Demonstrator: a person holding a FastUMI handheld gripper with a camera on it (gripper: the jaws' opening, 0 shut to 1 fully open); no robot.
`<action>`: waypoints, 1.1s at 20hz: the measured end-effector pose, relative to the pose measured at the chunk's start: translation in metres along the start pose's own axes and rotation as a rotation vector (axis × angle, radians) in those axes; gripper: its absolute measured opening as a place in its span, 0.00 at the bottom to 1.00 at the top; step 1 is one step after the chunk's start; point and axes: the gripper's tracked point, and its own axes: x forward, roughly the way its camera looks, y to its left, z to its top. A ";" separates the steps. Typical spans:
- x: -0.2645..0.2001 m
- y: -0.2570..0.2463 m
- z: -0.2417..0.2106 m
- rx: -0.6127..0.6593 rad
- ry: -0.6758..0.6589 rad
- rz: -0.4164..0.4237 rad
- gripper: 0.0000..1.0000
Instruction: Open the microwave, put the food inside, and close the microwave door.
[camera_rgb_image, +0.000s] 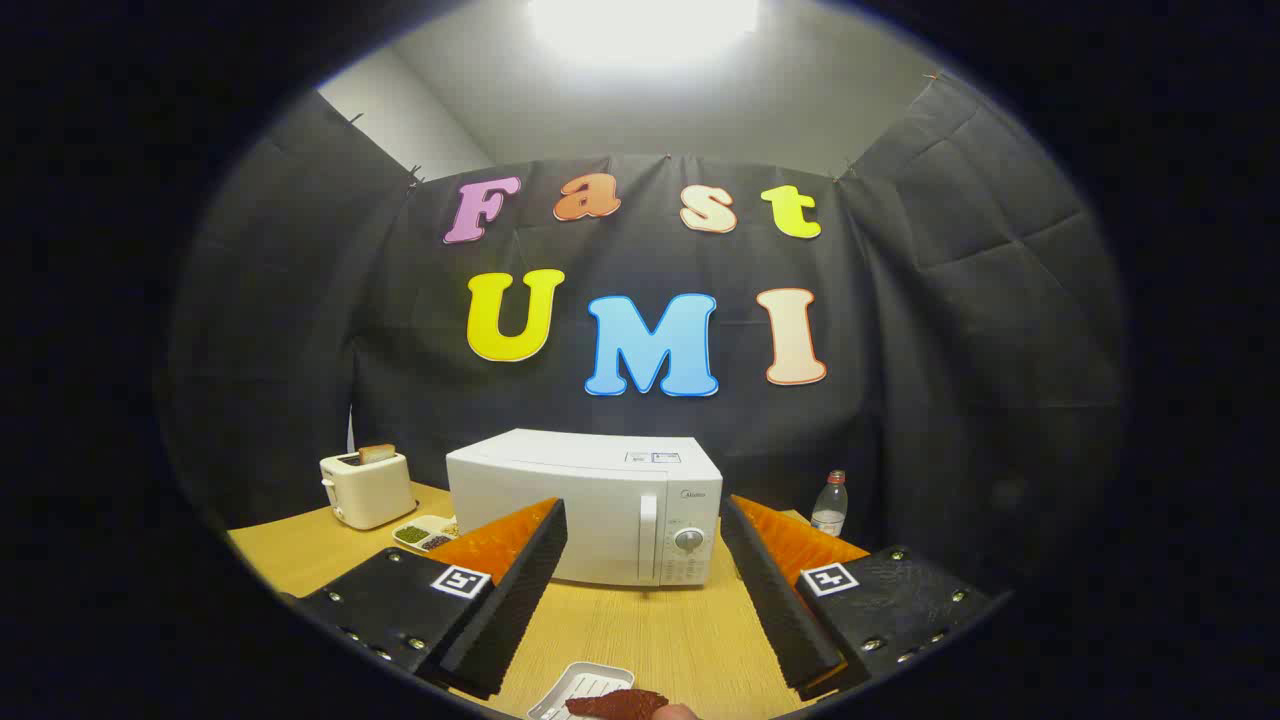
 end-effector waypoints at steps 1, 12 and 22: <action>0.000 0.001 0.000 0.000 0.003 0.002 0.97; 0.018 -0.003 0.007 0.032 -0.010 0.016 0.97; 0.057 -0.028 0.004 0.049 -0.001 0.002 0.97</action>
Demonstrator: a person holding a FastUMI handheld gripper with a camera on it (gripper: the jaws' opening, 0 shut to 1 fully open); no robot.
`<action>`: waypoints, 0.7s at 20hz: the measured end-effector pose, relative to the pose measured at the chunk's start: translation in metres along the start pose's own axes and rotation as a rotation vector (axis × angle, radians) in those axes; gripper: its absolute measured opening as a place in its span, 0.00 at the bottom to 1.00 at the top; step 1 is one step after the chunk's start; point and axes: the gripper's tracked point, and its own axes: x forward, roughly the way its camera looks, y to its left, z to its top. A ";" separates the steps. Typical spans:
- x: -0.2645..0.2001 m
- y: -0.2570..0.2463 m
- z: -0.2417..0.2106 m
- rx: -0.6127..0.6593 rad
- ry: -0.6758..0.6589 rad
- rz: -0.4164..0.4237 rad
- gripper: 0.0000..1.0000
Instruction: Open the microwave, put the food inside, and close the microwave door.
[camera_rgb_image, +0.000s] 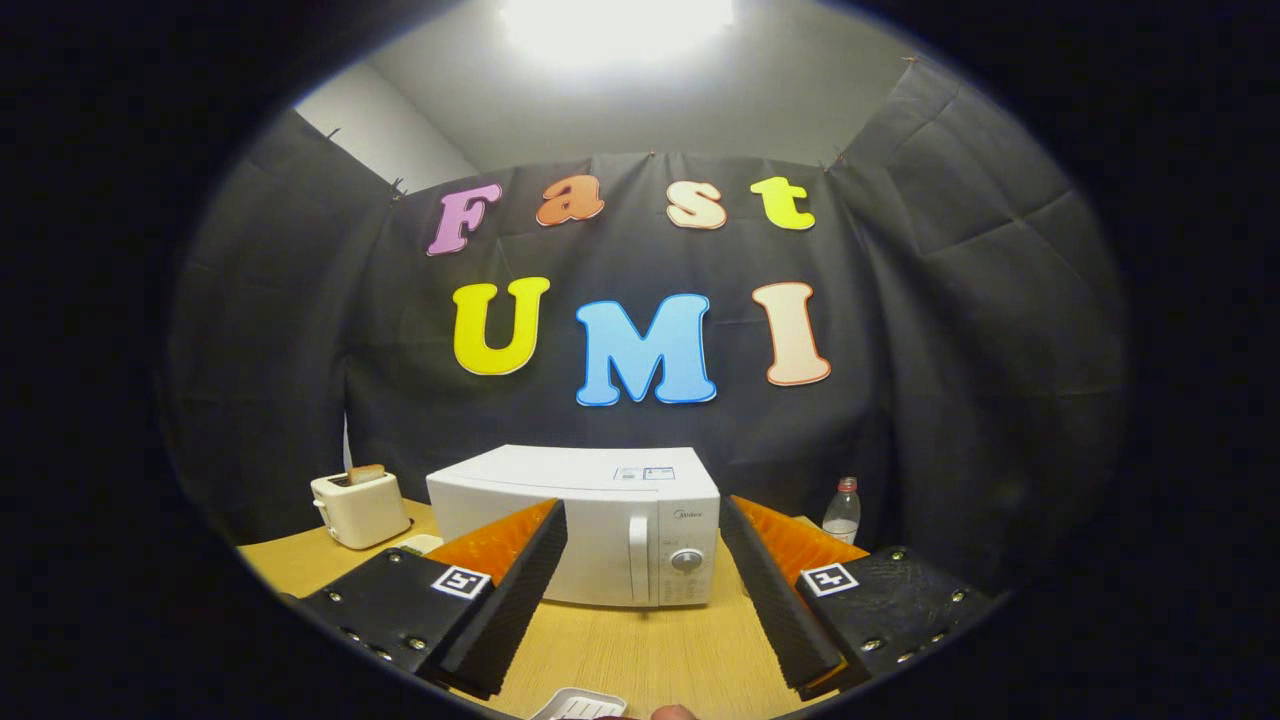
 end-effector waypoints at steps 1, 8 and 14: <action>0.007 -0.001 -0.003 -0.004 0.008 0.002 0.97; 0.061 0.000 -0.026 -0.014 0.058 0.026 0.97; 0.110 0.006 -0.070 -0.021 0.144 0.060 0.97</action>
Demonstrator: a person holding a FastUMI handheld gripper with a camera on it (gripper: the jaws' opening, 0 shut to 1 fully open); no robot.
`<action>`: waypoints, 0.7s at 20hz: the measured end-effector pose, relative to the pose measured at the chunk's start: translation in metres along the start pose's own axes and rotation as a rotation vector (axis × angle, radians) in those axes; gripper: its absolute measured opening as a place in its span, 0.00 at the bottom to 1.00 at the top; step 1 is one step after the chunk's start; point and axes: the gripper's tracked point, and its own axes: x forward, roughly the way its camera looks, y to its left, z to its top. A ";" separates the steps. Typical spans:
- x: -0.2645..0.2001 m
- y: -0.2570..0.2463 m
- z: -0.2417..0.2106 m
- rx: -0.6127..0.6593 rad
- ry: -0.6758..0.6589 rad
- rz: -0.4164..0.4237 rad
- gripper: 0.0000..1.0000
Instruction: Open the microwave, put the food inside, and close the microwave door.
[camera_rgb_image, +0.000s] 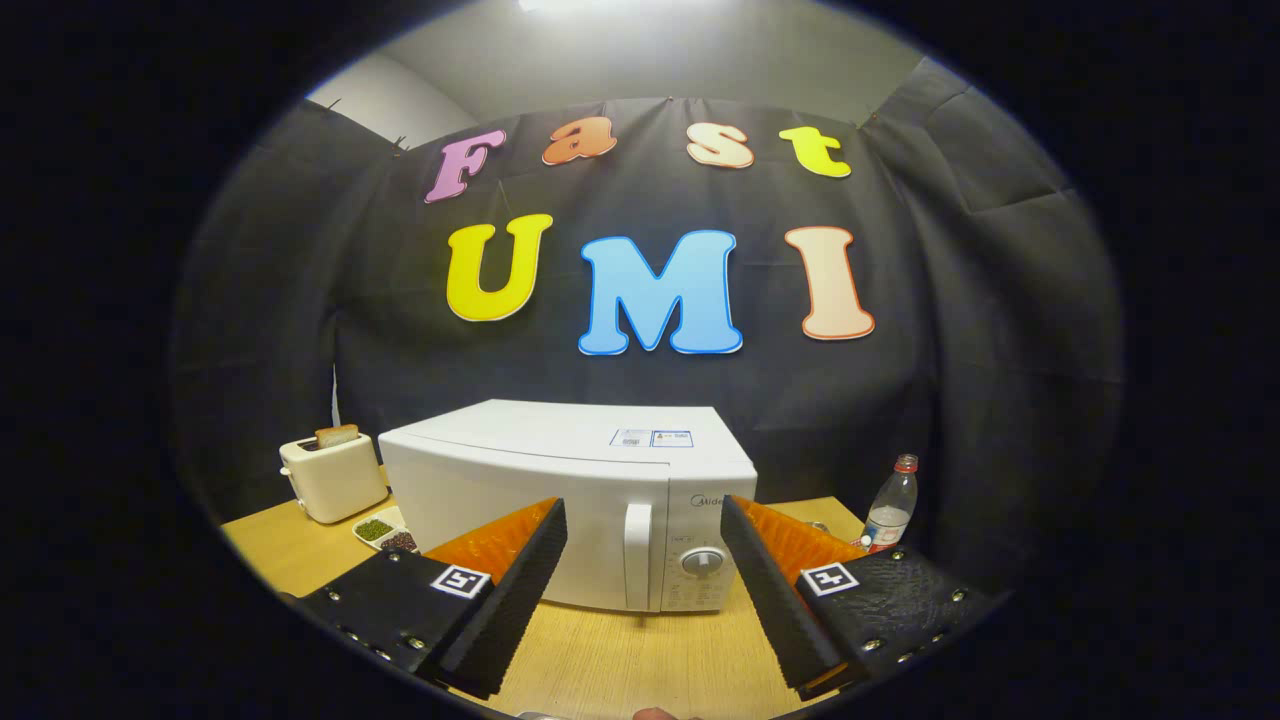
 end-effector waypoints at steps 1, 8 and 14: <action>0.010 0.000 -0.008 0.003 0.019 0.008 0.97; 0.070 -0.001 -0.062 0.008 0.139 0.005 0.97; 0.099 0.004 -0.086 0.026 0.195 0.006 0.92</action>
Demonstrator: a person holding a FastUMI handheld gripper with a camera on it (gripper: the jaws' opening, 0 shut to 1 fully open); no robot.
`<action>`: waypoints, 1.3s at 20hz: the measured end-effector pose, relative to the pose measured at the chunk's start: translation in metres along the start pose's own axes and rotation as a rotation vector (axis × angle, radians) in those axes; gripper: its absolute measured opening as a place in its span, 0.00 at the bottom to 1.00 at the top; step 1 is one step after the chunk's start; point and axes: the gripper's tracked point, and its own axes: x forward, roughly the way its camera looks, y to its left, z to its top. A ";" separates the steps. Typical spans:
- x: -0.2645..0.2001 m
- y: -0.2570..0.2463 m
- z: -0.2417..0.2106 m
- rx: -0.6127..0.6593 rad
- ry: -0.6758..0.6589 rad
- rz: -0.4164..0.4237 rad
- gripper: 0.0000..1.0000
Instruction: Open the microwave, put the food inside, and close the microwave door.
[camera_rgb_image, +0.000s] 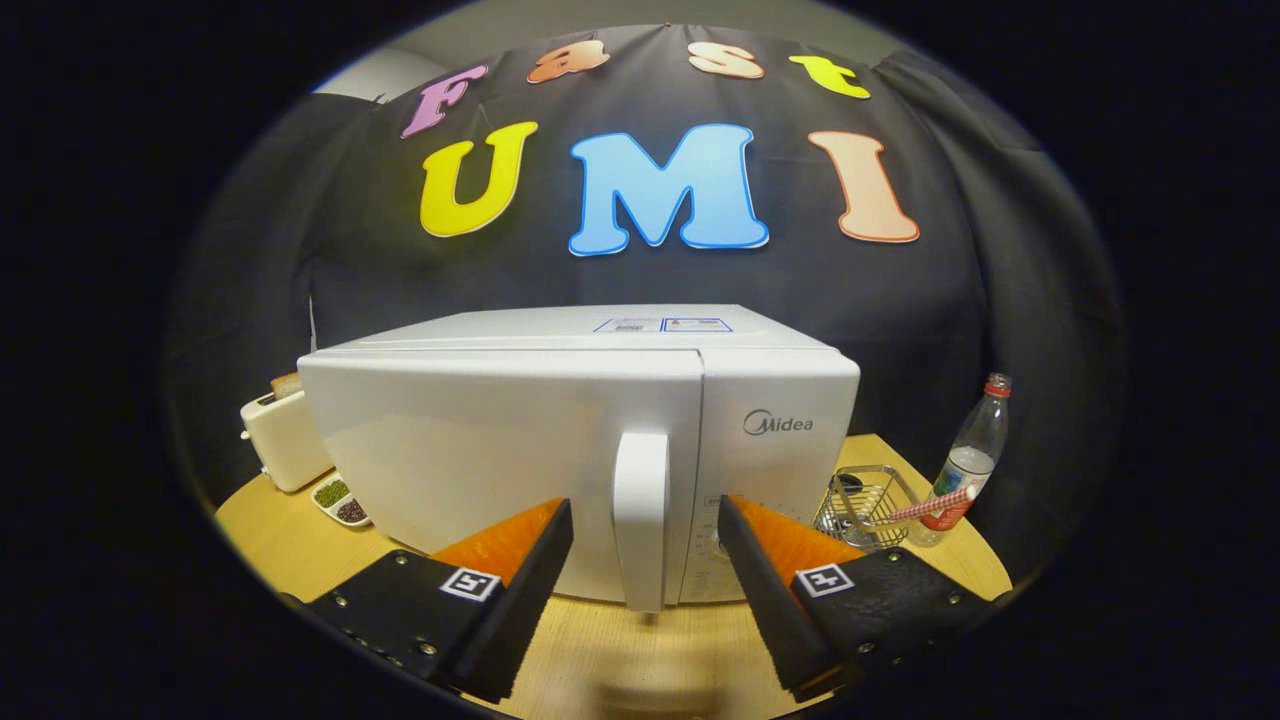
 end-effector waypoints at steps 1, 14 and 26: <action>0.001 -0.002 -0.001 0.000 0.010 -0.020 0.83; 0.000 0.005 -0.006 -0.016 0.075 -0.050 0.10; -0.094 0.046 -0.036 -0.022 0.119 -0.025 0.12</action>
